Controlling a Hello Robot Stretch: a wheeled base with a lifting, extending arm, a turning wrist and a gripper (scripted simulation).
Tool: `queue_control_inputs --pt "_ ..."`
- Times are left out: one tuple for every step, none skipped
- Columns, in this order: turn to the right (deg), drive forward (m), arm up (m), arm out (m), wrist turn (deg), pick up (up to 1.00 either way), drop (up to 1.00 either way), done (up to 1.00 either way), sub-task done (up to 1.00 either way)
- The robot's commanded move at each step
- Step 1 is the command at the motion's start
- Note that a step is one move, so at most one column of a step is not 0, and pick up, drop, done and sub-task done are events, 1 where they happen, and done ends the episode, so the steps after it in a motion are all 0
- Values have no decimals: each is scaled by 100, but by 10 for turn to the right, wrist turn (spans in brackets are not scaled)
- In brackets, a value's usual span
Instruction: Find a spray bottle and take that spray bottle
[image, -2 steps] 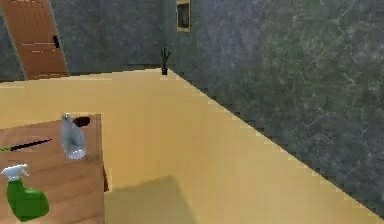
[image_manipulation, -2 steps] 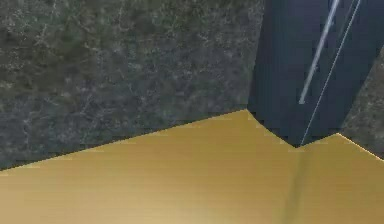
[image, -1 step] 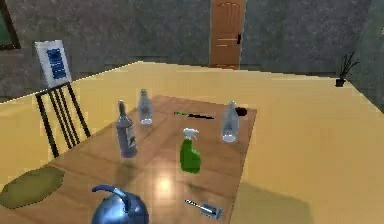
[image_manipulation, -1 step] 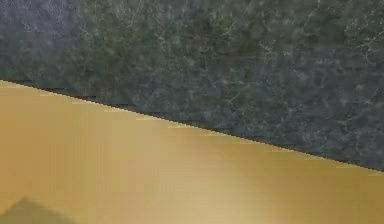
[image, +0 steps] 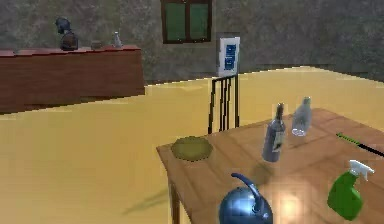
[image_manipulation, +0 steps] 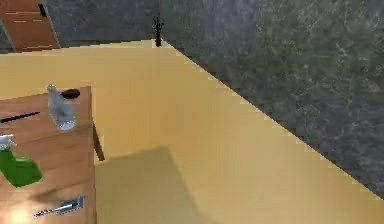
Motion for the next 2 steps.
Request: queue_control_inputs --pt "-420 0 0 0 0 0 0 0 0" --pt "0 0 50 0 0 0 0 0 0"
